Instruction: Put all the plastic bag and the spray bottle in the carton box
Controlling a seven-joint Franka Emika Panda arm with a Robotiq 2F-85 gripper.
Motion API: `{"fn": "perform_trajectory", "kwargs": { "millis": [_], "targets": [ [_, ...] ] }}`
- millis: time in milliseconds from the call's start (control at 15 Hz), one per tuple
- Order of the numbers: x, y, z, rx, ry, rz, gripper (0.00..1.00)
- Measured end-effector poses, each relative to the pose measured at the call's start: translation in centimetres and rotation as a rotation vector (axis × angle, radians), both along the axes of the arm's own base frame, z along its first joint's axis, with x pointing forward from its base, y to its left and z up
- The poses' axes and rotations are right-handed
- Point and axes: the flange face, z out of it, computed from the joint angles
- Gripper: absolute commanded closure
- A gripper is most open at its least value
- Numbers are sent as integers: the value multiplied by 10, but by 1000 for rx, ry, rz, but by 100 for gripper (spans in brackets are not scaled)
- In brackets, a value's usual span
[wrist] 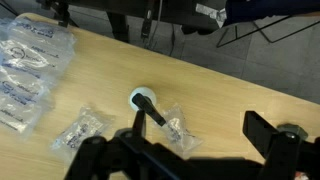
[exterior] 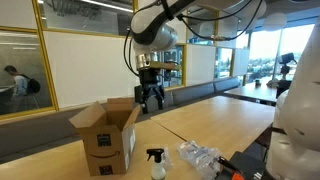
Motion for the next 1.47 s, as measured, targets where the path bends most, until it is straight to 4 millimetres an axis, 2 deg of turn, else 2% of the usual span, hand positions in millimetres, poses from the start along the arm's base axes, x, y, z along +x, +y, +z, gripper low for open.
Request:
{"fn": "perform_trajectory", "kwargs": {
  "millis": [533, 733, 867, 1067, 1467],
  "targets": [
    [2, 1, 5, 3, -11, 0, 0],
    [1, -2, 0, -1, -1, -3, 0],
    [2, -11, -6, -23, -4, -19, 0],
    [6, -44, -24, -106, -20, -109, 0],
    [2, -143, -82, -271, -58, -379, 0]
  ]
}}
